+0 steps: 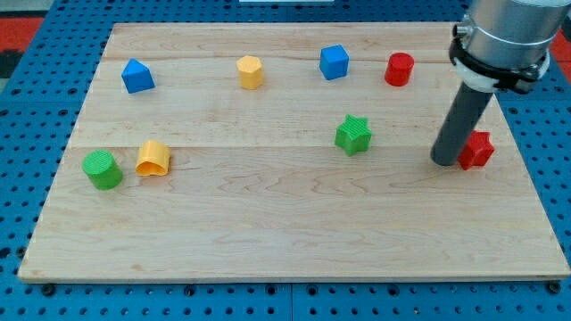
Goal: Push green star towards top center
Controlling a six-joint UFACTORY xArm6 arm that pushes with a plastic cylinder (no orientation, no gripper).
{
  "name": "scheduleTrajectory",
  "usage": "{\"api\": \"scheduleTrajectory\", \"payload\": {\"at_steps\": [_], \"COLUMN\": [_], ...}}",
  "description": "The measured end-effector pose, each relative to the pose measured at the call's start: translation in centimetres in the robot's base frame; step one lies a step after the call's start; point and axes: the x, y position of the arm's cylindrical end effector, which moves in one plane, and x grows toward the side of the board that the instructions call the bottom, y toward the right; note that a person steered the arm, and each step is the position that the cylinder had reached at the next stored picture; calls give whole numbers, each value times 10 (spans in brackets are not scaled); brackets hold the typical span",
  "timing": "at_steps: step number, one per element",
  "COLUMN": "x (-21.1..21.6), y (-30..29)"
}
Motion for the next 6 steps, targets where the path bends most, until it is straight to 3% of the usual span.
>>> {"api": "scheduleTrajectory", "payload": {"at_steps": [1,2,3,4,5,6], "x": [4,6,-103,-125,-44,-63], "y": [-77,-76,-86,-145,-216,-230]}}
